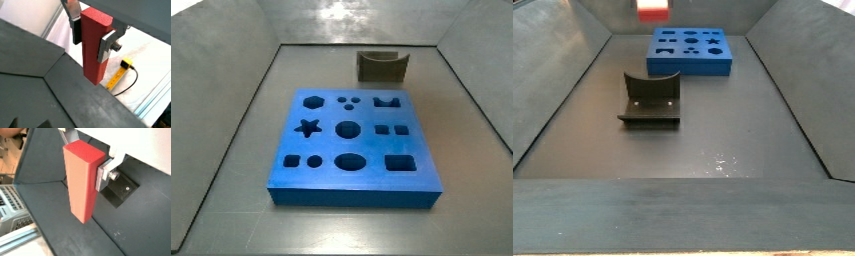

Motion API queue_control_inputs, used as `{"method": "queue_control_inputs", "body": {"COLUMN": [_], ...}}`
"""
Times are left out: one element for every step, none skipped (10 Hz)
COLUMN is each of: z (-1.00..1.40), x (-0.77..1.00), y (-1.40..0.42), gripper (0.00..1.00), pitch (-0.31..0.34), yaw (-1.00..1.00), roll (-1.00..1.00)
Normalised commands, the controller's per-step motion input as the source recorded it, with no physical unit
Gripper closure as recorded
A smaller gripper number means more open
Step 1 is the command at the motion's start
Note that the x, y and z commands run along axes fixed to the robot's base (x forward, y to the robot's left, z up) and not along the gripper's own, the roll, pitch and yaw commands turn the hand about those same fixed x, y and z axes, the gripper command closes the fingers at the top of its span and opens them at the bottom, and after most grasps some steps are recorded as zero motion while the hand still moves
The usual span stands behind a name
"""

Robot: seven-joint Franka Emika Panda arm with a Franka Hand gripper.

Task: Pick up the rectangle object. Move up. Place the rectangle object on the fixture. Regrasp the rectangle object. Move to above the board. Insert the rectangle object.
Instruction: Move to above the board.

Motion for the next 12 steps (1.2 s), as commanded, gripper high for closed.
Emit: {"method": "queue_control_inputs", "body": {"z": [1.00,1.00,1.00,1.00,1.00,1.00,1.00,1.00,1.00,0.81,0.69,0.67], "x": [-0.07,-0.07,-0.06,-0.05,-0.04,-0.04,-0.02,-0.01,0.01,0.02,0.02,0.03], "y": [0.04,0.03,0.03,0.02,0.02,0.01,0.00,-0.01,-0.02,-0.02,-0.02,-0.02], "gripper": [1.00,1.00,1.00,1.00,1.00,1.00,1.00,1.00,1.00,1.00,1.00,1.00], "pitch": [0.067,0.079,0.093,0.107,0.117,0.124,0.130,0.137,0.133,0.126,0.116,0.109], "yaw": [-0.03,-0.01,0.00,0.01,0.03,0.04,0.06,0.07,0.08,0.10,0.10,0.11], "roll": [-0.01,-0.02,-0.01,-0.01,-0.01,-0.01,-0.02,-0.01,-0.02,-0.02,-0.02,-0.02]}}
